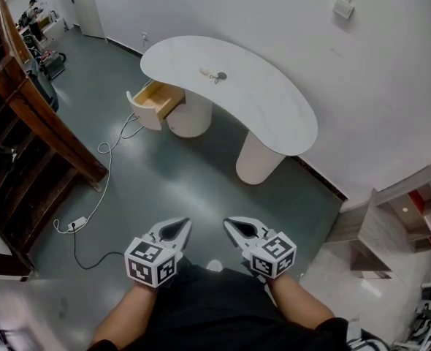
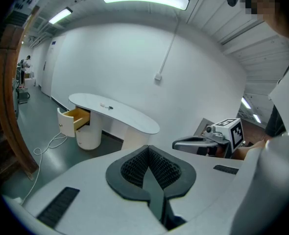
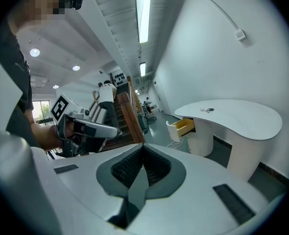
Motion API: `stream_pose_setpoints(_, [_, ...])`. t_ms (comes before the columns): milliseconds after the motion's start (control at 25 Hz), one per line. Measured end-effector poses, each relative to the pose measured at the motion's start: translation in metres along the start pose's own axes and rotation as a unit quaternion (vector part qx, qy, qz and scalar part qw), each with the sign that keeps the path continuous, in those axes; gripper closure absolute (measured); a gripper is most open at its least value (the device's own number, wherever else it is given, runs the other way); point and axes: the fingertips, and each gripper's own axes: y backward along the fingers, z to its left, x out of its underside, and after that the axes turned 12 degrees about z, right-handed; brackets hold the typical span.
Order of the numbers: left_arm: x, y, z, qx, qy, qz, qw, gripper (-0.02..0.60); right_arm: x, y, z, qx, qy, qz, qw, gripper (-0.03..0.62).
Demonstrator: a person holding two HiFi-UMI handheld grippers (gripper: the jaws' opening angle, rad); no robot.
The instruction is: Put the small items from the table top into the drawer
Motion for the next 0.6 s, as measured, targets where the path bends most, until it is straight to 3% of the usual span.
stream_pose_setpoints(280, [-0.015, -0.011, 0.013, -0.003, -0.004, 0.004, 1.0, 0.566, -0.009, -0.011, -0.017, -0.001, -0.005, 0.001, 1.0, 0.585])
stream_pose_setpoints(600, [-0.06, -0.046, 0.064, 0.009, -0.022, -0.001, 0.9997, 0.566, -0.039, -0.054, -0.064, 0.019, -0.013, 0.011, 1.0, 0.585])
